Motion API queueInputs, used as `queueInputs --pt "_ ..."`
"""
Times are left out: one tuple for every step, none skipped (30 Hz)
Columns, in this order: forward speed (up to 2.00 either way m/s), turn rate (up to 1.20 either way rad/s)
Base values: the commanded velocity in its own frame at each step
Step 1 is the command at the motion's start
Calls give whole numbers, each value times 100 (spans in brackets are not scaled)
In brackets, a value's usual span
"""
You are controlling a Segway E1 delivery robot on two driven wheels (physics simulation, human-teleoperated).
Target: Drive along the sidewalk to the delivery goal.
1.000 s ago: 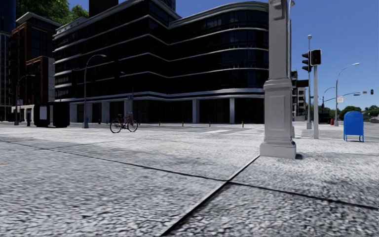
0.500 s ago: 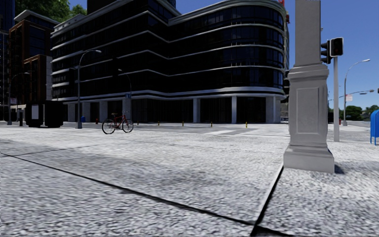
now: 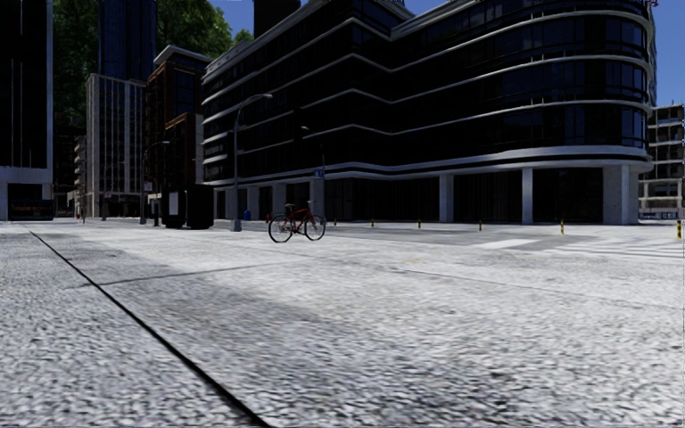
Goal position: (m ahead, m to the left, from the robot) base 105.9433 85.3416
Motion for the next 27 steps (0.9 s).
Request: queueInputs --pt "200 0" --pt "200 0" --pt "200 0" --pt "200 0" --pt "200 0" --pt "200 0" --pt "200 0" --pt "200 0" --pt "200 -70" --pt "200 -70" --pt "200 -120" --pt "200 -120" --pt "200 -120" --pt "200 -120" --pt "200 -120" --pt "200 -120" --pt "200 -120" --pt "200 -120" --pt "200 -120" --pt "200 -43" --pt "200 -1" --pt "200 0" --pt "200 0" --pt "200 0" --pt "200 0" --pt "200 0" --pt "200 0"
